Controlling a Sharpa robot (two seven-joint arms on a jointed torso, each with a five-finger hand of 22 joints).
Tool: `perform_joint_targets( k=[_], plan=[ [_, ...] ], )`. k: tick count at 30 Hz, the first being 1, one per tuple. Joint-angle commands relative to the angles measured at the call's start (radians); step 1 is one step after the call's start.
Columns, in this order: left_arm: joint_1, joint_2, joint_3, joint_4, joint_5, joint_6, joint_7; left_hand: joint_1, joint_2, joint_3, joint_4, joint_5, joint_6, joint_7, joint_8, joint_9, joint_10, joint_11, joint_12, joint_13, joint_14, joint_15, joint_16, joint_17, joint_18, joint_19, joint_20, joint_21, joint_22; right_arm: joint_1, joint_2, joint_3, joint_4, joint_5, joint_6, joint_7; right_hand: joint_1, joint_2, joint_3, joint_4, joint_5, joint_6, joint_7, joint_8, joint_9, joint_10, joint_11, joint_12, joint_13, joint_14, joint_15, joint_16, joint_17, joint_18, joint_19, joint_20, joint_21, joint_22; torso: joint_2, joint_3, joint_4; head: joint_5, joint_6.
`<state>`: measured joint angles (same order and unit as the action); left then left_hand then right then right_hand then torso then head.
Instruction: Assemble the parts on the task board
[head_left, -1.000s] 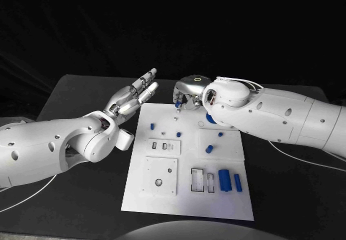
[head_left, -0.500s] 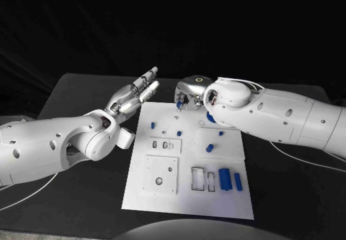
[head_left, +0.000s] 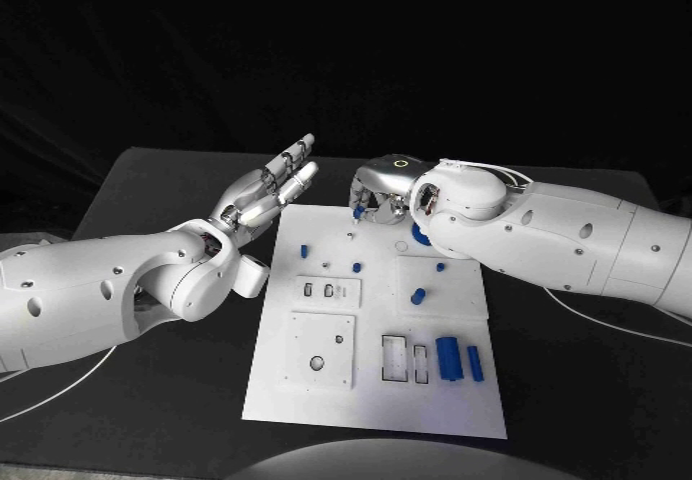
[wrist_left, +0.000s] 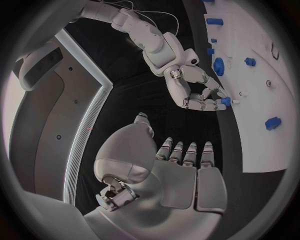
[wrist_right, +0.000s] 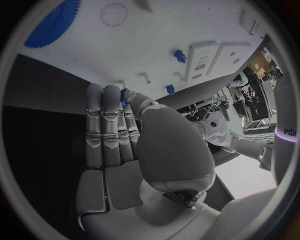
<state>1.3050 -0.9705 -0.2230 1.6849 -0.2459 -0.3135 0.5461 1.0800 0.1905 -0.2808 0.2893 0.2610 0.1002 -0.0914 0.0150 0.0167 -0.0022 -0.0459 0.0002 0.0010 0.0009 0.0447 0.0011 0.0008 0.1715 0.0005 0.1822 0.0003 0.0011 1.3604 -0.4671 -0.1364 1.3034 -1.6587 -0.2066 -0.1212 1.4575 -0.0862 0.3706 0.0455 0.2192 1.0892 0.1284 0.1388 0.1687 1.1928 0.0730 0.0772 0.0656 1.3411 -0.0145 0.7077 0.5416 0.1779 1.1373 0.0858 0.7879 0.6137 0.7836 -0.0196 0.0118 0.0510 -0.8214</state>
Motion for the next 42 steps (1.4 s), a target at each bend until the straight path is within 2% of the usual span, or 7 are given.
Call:
perform_joint_targets(
  k=[1,19,31,33,35,37,42],
  plan=[
    [0.0,0.004,0.0,-0.003,0.004,0.018,0.012,0.005,0.001,0.001,-0.001,0.007,-0.002,0.008,0.003,0.001,0.002,0.006,0.0,-0.001,-0.001,-0.001,-0.001,-0.001,0.006,0.0,0.003,0.0,-0.001,-0.001,-0.004,0.001,0.002,-0.003,0.015,-0.014,0.006,-0.002,0.006,-0.003,0.003,-0.008,-0.001,-0.005,0.001,-0.009,0.001,-0.004,0.001,-0.007,0.002,-0.004,0.001,0.003,-0.007,0.001,0.004,0.001,0.0,-0.001,-0.0003,-0.005,0.0],
    [0.0,0.014,0.0,-0.013,0.008,0.031,0.01,0.007,0.004,0.003,-0.001,0.012,-0.002,0.008,0.003,0.001,0.002,0.009,0.0,-0.001,-0.001,-0.001,-0.001,-0.001,0.006,0.0,0.003,0.0,-0.001,-0.015,0.016,0.001,-0.023,-0.001,0.027,-0.01,0.001,-0.006,0.008,-0.002,0.0,-0.02,0.001,-0.016,-0.002,-0.019,0.004,-0.011,0.0,-0.013,0.003,-0.006,0.002,0.003,-0.014,0.004,0.004,0.007,0.0,-0.0007,0.0015,-0.011,-0.008],
    [0.0,0.01,0.0,-0.013,0.008,0.035,0.007,0.008,0.006,0.004,-0.001,0.014,-0.002,0.009,0.003,0.001,0.002,0.009,0.0,-0.001,-0.001,0.0,-0.001,-0.001,0.007,0.0,0.004,0.0,-0.001,-0.021,0.016,0.001,-0.018,0.005,-0.004,0.002,-0.003,-0.012,0.009,-0.002,-0.005,-0.033,0.0,-0.027,-0.005,-0.026,0.005,-0.012,0.001,-0.015,0.002,-0.005,0.003,0.004,-0.017,0.004,0.005,0.012,0.0,-0.0003,0.0002,-0.006,-0.012],
    [0.0,0.011,0.0,-0.013,0.008,0.035,0.007,0.008,0.006,0.004,-0.001,0.014,-0.002,0.009,0.003,0.001,0.002,0.009,0.0,-0.001,-0.001,0.0,-0.001,-0.001,0.007,0.0,0.004,0.0,-0.001,-0.021,0.015,0.001,-0.017,0.004,0.01,-0.011,-0.009,-0.021,0.01,0.0,-0.009,-0.061,-0.004,-0.044,-0.011,-0.057,0.009,-0.017,-0.002,-0.023,-0.003,-0.008,0.003,0.005,-0.024,0.002,0.003,0.015,0.0,-0.0005,0.0006,-0.006,-0.012],
    [0.0,0.011,0.0,-0.013,0.008,0.036,0.006,0.008,0.006,0.004,-0.001,0.014,-0.002,0.01,0.003,0.001,0.002,0.009,0.0,-0.001,-0.001,0.0,-0.001,-0.001,0.007,0.0,0.004,0.0,-0.001,-0.021,0.015,0.001,-0.016,0.003,0.022,-0.024,-0.019,-0.042,0.005,0.001,-0.018,-0.145,-0.035,-0.079,-0.03,-0.159,0.026,-0.015,-0.005,-0.05,0.002,-0.02,0.0,0.002,-0.042,0.004,-0.007,0.016,0.0,-0.0003,0.0007,-0.006,-0.012],
    [0.0,0.011,0.0,-0.013,0.009,0.037,0.006,0.009,0.007,0.005,-0.002,0.015,-0.002,0.011,0.003,0.001,0.002,0.009,0.0,-0.001,-0.001,0.001,-0.001,-0.001,0.007,0.0,0.004,0.0,-0.001,-0.022,0.013,0.001,-0.016,0.0,0.023,-0.034,-0.024,-0.05,-0.009,-0.001,-0.03,-0.214,-0.051,-0.075,-0.046,-0.247,0.028,-0.013,-0.002,-0.078,0.009,-0.029,-0.002,0.0,-0.066,0.01,-0.02,0.016,0.0,-0.0001,0.0008,-0.006,-0.012],
    [0.0,0.011,0.0,-0.014,0.013,0.038,0.005,0.009,0.007,0.005,-0.002,0.015,-0.002,0.012,0.003,0.001,0.002,0.009,0.0,-0.001,-0.001,0.001,-0.001,-0.001,0.007,0.0,0.005,0.0,-0.001,-0.022,0.007,0.001,-0.016,-0.004,-0.016,-0.048,-0.029,-0.045,-0.059,-0.004,-0.044,-0.324,-0.053,-0.074,-0.073,-0.37,0.031,0.0,0.005,-0.116,0.018,-0.018,0.005,0.0,-0.095,0.021,-0.038,0.024,0.0,0.0001,0.0007,-0.005,-0.014]
  ],
)
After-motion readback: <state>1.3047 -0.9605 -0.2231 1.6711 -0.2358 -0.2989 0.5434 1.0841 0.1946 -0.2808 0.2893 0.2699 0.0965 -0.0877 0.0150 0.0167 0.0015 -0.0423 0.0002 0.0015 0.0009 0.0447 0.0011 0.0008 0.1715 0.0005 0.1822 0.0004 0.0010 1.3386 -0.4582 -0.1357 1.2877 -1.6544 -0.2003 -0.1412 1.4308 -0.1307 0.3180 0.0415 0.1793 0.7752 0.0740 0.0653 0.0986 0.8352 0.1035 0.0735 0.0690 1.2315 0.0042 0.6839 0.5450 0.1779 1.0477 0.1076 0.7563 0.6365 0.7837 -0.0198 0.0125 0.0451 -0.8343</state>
